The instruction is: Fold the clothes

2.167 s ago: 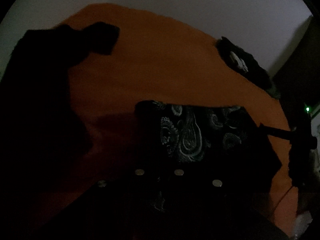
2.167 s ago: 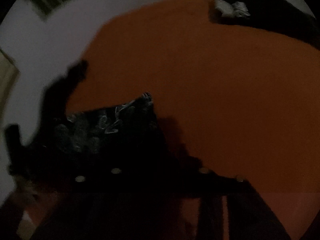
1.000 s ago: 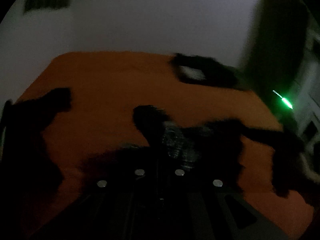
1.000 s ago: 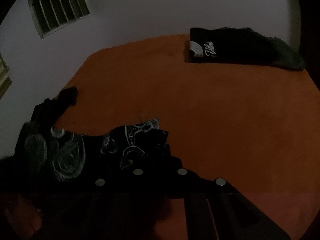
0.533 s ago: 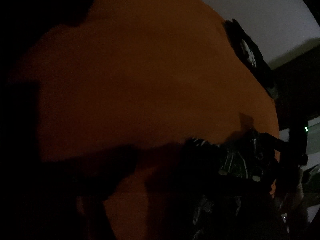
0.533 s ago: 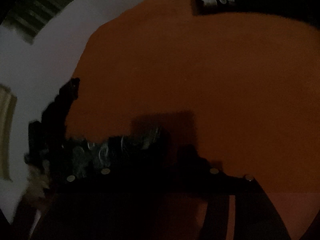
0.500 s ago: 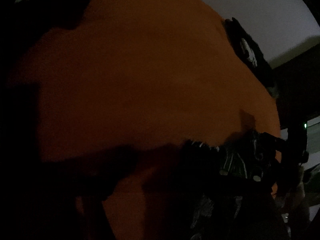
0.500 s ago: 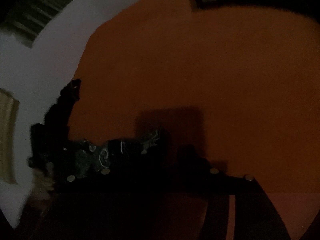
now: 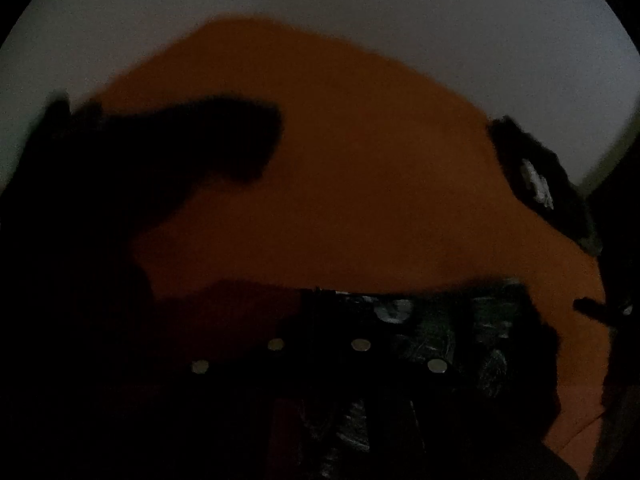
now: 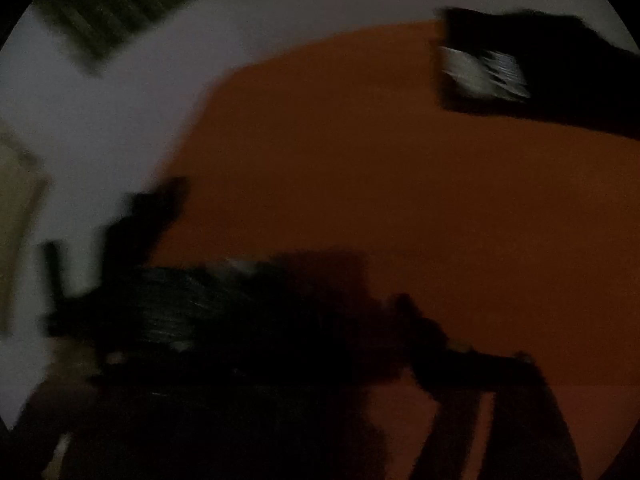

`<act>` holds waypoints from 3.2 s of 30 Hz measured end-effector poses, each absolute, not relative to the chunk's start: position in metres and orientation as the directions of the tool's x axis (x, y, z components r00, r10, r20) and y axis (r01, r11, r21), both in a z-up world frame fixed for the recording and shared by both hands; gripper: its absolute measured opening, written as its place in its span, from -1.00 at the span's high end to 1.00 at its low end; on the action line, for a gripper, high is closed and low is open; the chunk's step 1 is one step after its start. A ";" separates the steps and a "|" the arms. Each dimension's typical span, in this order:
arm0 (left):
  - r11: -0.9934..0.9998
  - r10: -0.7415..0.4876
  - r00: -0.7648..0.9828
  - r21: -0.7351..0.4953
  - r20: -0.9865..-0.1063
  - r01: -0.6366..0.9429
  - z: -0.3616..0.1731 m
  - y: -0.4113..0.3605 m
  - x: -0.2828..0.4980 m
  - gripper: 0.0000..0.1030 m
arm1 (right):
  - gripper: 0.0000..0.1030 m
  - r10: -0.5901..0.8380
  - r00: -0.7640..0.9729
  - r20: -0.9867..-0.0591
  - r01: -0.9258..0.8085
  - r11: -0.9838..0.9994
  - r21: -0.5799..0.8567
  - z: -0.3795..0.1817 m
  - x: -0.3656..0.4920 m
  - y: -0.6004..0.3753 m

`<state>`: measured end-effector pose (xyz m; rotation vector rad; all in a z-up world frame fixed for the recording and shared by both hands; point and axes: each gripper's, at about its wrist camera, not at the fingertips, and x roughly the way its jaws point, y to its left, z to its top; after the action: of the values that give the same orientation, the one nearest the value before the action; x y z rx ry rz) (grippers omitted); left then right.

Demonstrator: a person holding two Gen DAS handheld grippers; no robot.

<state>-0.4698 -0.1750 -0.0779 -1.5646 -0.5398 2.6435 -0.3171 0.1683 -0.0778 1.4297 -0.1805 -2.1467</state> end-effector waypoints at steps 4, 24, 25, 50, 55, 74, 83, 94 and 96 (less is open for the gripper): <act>-0.932 0.232 -0.455 -0.330 -0.860 0.150 -0.090 -0.185 -0.474 0.39 | -0.49 -0.560 -0.171 -0.811 0.322 -0.809 0.491 -0.102 -0.315 0.173; -0.958 0.127 -0.435 -0.224 -0.892 0.180 -0.121 -0.113 -0.489 0.38 | 1.00 -0.305 -0.162 -0.938 0.551 -0.817 0.170 -0.116 -0.307 0.022; -0.960 0.115 -0.448 -0.215 -0.886 0.179 -0.121 -0.108 -0.491 0.93 | 1.00 -0.341 -0.197 -0.919 0.546 -0.817 0.186 -0.108 -0.302 0.029; -0.948 0.174 -0.455 -0.274 -0.873 0.164 -0.137 -0.077 -0.517 0.79 | 0.11 -0.391 -0.166 -0.905 0.529 -0.810 0.253 -0.123 -0.291 0.009; -0.957 0.154 -0.459 -0.249 -0.875 0.153 -0.136 -0.068 -0.523 0.87 | 0.10 -0.424 -0.196 -0.884 0.509 -0.815 0.277 -0.119 -0.287 0.008; -0.975 0.135 -0.505 -0.206 -0.852 0.087 -0.113 -0.015 -0.529 0.95 | 1.00 -0.502 -0.406 -0.764 0.564 -0.795 0.223 -0.055 -0.214 0.046; -0.942 0.118 -0.446 -0.243 -0.887 0.234 -0.148 -0.058 -0.547 0.55 | 0.89 -0.388 -0.187 -0.902 0.432 -0.857 0.279 -0.150 -0.284 0.001; -0.858 0.437 -0.369 -0.503 -0.820 0.103 -0.175 -0.070 -0.536 0.42 | 0.94 -0.610 -0.093 -0.787 0.377 -0.753 0.539 -0.153 -0.290 0.010; -0.902 0.367 -0.381 -0.425 -0.849 0.079 -0.176 -0.052 -0.537 0.94 | 0.94 -0.655 -0.119 -0.746 0.375 -0.726 0.577 -0.141 -0.297 0.012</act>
<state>-0.5367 -0.0525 -0.1758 -1.6328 -0.6035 2.3973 -0.2971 0.0117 -0.1406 1.4630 -0.3218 -1.9120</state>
